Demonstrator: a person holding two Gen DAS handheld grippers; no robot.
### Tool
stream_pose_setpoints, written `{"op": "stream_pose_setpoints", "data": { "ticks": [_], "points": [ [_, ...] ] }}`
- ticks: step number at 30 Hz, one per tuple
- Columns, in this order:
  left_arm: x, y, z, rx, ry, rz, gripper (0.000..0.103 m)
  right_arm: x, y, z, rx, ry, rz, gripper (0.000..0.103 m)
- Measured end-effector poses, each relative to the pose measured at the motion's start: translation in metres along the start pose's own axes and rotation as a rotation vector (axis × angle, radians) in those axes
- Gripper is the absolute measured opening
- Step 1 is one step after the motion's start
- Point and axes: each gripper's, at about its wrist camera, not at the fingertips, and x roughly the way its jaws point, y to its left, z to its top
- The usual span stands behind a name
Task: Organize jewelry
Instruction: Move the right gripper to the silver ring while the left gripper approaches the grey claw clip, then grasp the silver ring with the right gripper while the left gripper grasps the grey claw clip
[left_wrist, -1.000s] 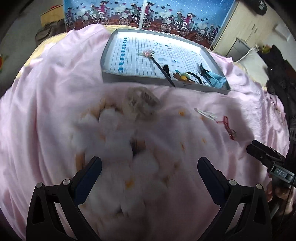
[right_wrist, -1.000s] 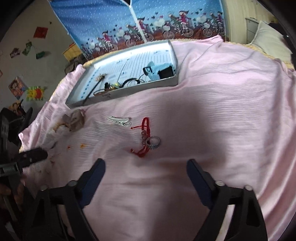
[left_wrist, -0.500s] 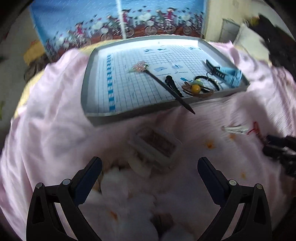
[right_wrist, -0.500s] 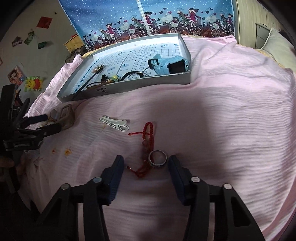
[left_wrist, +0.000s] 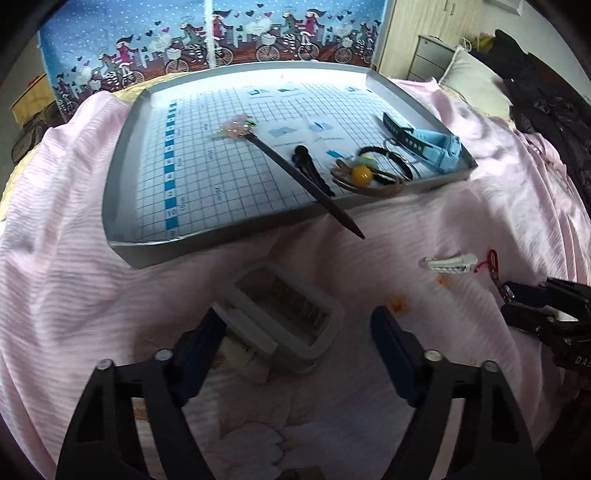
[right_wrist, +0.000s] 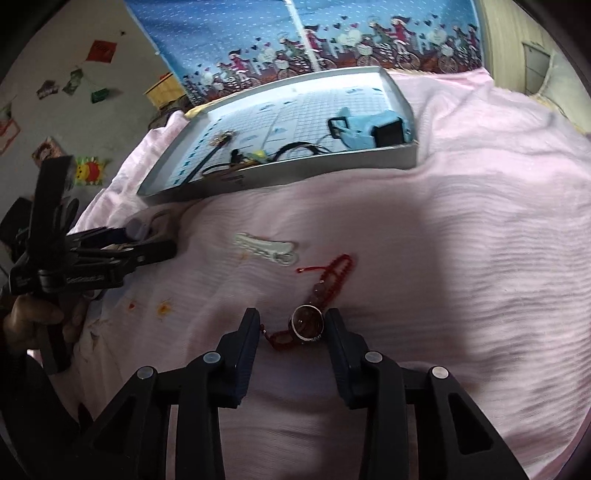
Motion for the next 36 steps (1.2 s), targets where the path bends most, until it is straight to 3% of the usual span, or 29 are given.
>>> {"op": "stream_pose_setpoints", "data": {
  "ticks": [5,22,31,36],
  "points": [
    [0.000,-0.007,-0.001,0.005,0.002,-0.046,0.056,-0.001,0.006,-0.001,-0.019,-0.009,0.013,0.032],
    [0.000,-0.017,-0.003,0.017,-0.021,-0.037,0.053,0.001,0.018,-0.002,-0.080,-0.012,0.018,0.023],
    [-0.005,-0.024,-0.005,0.010,-0.016,-0.070,0.052,-0.004,0.025,-0.005,-0.115,-0.013,0.020,0.020],
    [-0.009,-0.028,-0.005,0.010,-0.015,-0.098,0.052,-0.013,0.019,-0.005,-0.067,-0.029,0.056,0.020]
  ]
}}
